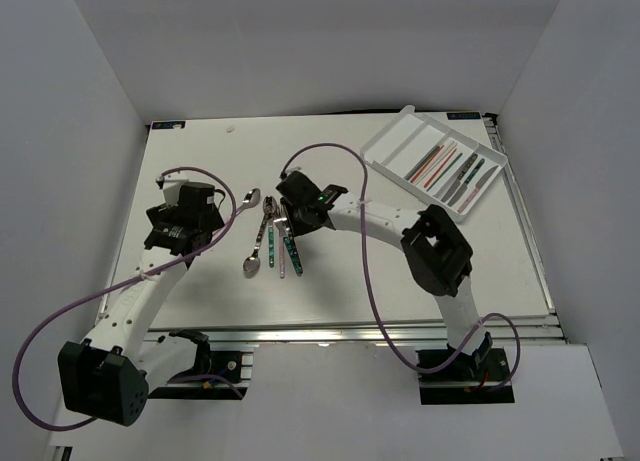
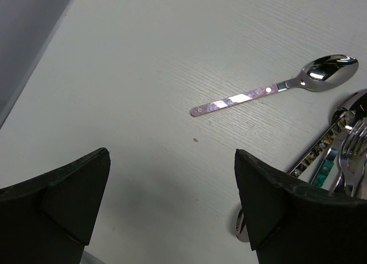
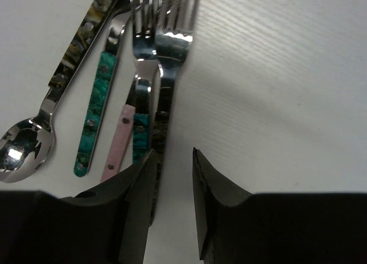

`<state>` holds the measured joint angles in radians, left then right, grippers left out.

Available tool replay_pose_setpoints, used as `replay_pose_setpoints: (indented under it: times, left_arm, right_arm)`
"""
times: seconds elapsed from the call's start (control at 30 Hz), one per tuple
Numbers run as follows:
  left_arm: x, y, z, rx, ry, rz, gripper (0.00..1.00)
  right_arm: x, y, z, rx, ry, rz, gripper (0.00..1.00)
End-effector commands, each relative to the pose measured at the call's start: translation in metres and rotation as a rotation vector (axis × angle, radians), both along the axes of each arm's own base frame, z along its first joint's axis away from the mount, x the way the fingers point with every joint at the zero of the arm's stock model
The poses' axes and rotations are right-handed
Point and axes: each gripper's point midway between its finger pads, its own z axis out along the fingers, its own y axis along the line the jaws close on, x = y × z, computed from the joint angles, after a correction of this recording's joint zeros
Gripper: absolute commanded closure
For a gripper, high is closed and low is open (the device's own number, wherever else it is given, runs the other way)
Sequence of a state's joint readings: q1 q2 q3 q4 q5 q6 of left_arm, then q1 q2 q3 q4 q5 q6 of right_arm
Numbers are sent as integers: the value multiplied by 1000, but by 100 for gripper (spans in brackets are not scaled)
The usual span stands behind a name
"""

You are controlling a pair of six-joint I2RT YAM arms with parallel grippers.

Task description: Sort the eating utensils into containers

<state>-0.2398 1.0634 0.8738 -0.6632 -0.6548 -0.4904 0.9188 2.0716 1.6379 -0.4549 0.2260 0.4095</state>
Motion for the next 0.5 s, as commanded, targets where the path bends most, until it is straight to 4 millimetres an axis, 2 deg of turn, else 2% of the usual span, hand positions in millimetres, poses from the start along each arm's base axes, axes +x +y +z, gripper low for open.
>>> replay_pose_setpoints:
  times: [0.0, 0.13, 0.17, 0.3, 0.47]
  left_arm:
    - [5, -10, 0, -35, -12, -56, 2]
    - [6, -13, -1, -46, -10, -75, 2]
    - [6, -14, -1, -49, -9, -80, 2]
    - [7, -17, -3, -59, -5, -96, 2]
    - [8, -19, -4, -62, 0, -106, 2]
  right_arm:
    - [0, 18, 19, 4, -53, 6, 64]
    - [-13, 31, 11, 18, -19, 47, 63]
    - [-15, 32, 4, 8, -5, 54, 63]
    - [-22, 42, -1, 2, 7, 80, 60]
    - [-25, 45, -16, -20, 28, 87, 59]
